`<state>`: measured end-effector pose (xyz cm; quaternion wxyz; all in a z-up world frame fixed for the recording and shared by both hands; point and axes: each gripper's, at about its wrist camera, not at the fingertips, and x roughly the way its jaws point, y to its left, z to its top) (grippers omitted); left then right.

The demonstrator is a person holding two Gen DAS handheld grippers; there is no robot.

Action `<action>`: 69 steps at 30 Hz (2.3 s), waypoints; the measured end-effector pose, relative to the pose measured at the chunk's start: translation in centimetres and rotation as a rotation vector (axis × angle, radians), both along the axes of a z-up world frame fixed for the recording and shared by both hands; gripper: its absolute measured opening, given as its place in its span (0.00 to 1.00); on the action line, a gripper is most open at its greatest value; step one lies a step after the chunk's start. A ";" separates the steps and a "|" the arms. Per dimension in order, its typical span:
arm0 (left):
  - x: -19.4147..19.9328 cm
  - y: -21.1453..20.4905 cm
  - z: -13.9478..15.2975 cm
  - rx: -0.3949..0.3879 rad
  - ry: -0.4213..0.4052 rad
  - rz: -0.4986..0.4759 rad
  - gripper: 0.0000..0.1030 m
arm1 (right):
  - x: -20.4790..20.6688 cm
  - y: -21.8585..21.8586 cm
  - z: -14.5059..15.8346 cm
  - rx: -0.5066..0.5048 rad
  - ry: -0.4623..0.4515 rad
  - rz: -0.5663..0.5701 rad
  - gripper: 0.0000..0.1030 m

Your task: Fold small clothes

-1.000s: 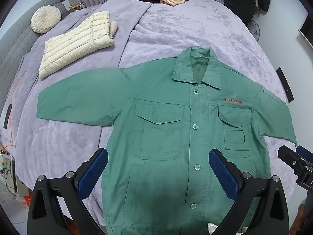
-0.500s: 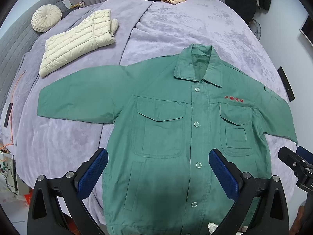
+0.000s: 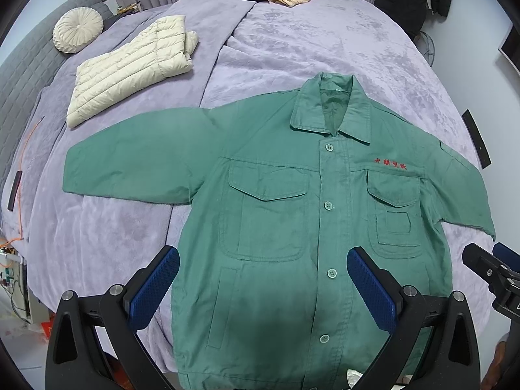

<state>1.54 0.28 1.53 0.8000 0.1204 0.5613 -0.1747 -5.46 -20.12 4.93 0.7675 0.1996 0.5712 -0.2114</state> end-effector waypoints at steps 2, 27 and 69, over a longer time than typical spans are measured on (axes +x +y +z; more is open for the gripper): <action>0.0 0.0 0.0 0.000 0.000 0.000 1.00 | 0.0 0.0 0.0 0.000 0.000 0.000 1.00; -0.2 0.5 -0.7 0.008 0.010 0.001 1.00 | 0.0 0.2 -0.3 0.003 0.005 -0.002 1.00; 9.1 12.7 -8.6 -0.112 0.136 0.220 1.00 | 4.5 7.1 -5.0 0.060 0.131 0.096 1.00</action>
